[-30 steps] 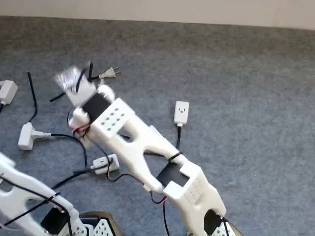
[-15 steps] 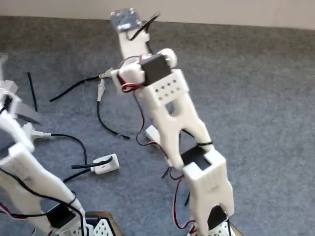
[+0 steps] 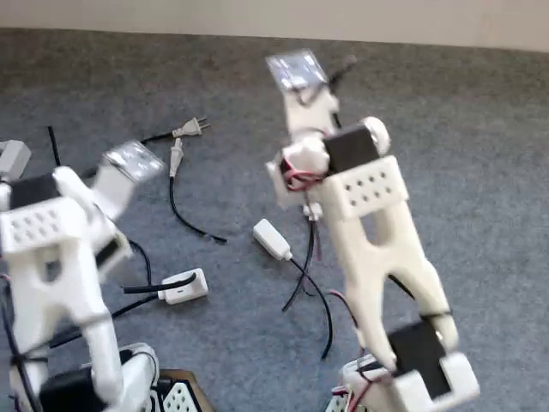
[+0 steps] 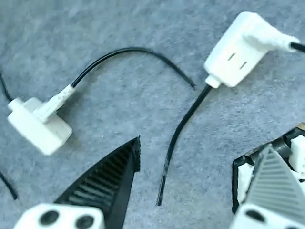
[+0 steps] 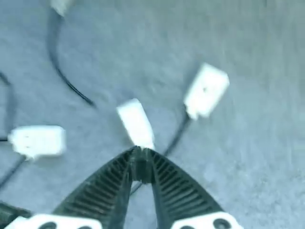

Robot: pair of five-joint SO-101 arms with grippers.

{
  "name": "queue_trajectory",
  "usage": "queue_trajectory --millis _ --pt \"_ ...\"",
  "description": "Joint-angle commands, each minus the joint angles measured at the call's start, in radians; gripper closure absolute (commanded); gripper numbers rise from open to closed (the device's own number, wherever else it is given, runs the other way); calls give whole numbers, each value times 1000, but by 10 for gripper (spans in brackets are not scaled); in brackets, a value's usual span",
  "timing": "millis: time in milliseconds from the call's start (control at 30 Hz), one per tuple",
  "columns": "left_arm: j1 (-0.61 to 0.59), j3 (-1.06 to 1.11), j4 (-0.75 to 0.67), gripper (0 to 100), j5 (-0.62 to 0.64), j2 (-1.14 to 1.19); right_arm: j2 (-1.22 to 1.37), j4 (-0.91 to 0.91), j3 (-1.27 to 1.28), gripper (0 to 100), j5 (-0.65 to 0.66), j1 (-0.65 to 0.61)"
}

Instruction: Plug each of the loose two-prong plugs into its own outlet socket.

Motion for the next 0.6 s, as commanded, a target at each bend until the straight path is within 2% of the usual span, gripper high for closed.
queue_trajectory --millis 0,167,300,433,567 --pt "88 168 -104 631 -21 -113 -278 -239 496 991 63 124" --pt "120 275 -172 631 -135 -101 -608 -499 984 991 126 188" --pt "179 340 -232 631 -140 -101 -839 -625 1276 991 138 185" --pt "246 415 -339 631 -140 -101 -995 -697 1457 991 138 185" --pt "315 490 -496 631 -81 -101 -1082 -716 1547 991 138 185"
